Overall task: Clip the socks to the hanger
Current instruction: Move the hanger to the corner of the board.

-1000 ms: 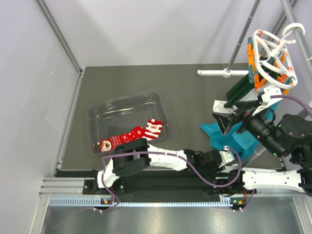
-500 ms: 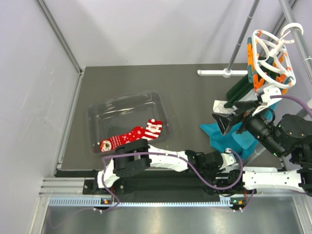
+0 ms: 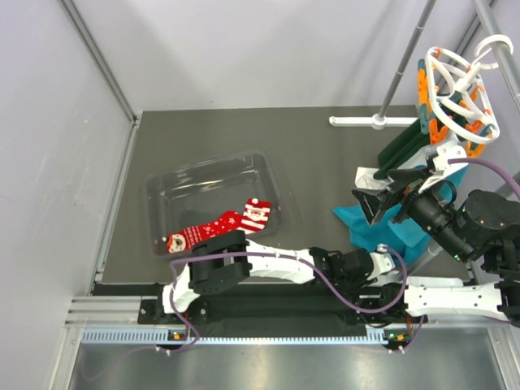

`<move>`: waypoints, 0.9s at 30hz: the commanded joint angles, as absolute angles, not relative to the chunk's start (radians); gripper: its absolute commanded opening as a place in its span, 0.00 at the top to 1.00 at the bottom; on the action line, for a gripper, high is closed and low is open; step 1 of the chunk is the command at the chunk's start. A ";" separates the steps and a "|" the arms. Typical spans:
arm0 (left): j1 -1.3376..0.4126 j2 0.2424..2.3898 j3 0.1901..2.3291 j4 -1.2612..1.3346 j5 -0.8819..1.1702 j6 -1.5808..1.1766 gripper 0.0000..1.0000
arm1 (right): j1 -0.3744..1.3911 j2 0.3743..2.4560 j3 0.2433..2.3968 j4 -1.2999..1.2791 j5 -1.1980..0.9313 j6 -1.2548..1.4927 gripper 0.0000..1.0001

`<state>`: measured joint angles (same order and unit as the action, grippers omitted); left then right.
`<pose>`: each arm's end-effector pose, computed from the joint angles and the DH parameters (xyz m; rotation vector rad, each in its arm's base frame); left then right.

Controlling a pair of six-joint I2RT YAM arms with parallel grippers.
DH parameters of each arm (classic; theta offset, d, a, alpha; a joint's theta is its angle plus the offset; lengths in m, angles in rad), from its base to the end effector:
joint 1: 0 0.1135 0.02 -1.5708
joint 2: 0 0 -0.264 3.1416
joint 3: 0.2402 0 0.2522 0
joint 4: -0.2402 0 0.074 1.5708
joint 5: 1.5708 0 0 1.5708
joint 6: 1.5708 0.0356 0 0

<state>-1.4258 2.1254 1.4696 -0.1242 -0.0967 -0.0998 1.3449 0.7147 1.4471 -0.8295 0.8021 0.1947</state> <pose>0.0710 -0.4622 0.1591 1.4605 1.9502 -0.6173 0.0386 0.0536 0.4854 -0.3430 1.6269 0.5075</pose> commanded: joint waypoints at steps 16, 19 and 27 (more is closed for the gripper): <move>-1.362 2.109 1.551 0.092 -0.097 -0.219 1.00 | 1.336 0.726 1.465 -0.807 0.802 0.199 0.00; -1.348 2.115 1.551 0.106 -0.098 -0.264 1.00 | 1.338 0.718 1.462 -0.808 0.802 0.204 0.00; -1.333 2.130 1.571 0.128 -0.095 -0.298 1.00 | 1.336 0.719 1.448 -0.805 0.804 0.209 0.00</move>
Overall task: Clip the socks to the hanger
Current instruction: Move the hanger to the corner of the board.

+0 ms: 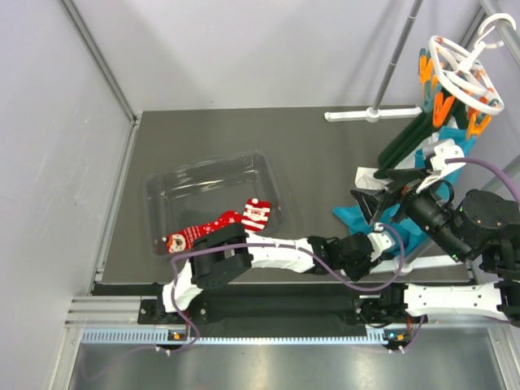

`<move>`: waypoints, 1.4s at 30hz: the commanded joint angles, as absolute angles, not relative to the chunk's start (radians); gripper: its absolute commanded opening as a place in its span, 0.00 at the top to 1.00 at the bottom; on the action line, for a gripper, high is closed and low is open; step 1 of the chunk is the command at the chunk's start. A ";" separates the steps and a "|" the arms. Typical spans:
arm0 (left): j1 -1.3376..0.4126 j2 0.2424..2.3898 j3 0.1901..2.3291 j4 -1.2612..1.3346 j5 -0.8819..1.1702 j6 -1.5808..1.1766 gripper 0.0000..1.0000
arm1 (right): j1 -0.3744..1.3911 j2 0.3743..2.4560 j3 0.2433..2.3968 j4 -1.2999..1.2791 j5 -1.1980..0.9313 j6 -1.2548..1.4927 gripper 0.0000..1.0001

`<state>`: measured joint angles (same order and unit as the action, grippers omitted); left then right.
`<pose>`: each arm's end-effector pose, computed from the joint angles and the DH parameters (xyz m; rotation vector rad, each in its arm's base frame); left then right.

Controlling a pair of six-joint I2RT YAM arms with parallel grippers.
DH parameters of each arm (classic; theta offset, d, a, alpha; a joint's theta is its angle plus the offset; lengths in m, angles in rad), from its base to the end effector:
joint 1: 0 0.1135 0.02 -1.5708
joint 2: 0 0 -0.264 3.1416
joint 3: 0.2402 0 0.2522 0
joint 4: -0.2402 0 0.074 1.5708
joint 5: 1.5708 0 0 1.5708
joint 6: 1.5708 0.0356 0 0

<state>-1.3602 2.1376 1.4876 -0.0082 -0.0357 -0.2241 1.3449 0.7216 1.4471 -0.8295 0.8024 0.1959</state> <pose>0.1015 -0.4689 0.1687 1.2512 1.9989 -0.7944 0.0392 0.0561 0.4851 -0.3465 1.6307 0.5031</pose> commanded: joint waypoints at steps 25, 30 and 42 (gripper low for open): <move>-1.319 2.023 1.451 0.106 -0.097 -0.307 0.40 | 1.338 0.817 1.774 -0.775 1.051 0.149 0.06; -1.319 1.922 1.465 0.112 -0.037 -0.325 0.36 | 1.336 0.942 1.926 -0.778 1.088 0.100 0.06; -1.207 1.710 1.549 0.245 0.207 -0.336 0.37 | 1.338 1.020 2.068 -0.762 1.169 0.100 0.14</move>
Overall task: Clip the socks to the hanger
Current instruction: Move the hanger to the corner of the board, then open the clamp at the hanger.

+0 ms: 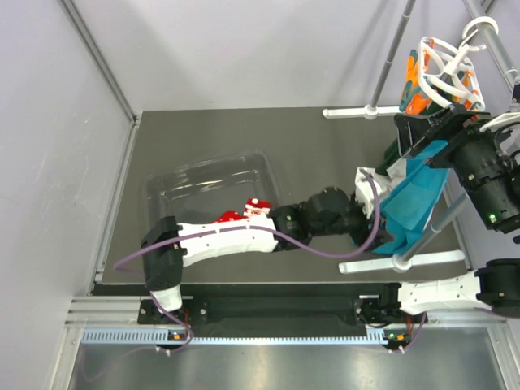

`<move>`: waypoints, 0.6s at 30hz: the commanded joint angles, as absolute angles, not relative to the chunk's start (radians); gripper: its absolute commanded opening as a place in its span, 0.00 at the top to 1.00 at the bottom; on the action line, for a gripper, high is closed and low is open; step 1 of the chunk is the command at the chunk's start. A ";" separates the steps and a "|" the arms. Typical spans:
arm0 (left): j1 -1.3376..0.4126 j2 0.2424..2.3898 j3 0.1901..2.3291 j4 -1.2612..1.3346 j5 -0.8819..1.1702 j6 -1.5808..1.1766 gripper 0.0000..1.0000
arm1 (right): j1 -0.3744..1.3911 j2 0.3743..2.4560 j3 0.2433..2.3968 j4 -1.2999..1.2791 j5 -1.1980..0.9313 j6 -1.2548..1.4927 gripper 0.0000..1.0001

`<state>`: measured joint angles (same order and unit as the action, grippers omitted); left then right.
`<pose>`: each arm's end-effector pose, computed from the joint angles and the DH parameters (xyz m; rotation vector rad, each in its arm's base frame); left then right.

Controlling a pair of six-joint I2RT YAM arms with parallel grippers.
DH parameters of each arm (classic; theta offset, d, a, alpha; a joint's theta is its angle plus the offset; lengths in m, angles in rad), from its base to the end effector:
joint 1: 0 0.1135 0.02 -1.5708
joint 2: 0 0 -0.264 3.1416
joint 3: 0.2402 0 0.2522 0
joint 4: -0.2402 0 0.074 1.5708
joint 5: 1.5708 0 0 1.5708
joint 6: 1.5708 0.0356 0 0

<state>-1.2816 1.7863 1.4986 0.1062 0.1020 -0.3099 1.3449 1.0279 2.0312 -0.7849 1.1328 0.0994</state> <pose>0.1209 -0.4189 0.3397 0.9707 1.6629 -1.2138 0.0430 0.0431 0.5977 0.0707 1.4902 0.4053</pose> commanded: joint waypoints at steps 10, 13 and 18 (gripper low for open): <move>-0.993 1.790 1.704 0.615 0.394 -0.473 0.39 | 1.338 0.986 2.042 -0.787 1.164 0.164 0.21; -0.994 1.827 1.782 0.643 0.416 -0.439 0.37 | 1.336 0.976 2.033 -0.795 1.149 0.184 0.23; -0.994 1.888 1.874 0.684 0.423 -0.455 0.34 | 1.336 0.973 2.028 -0.802 1.143 0.199 0.24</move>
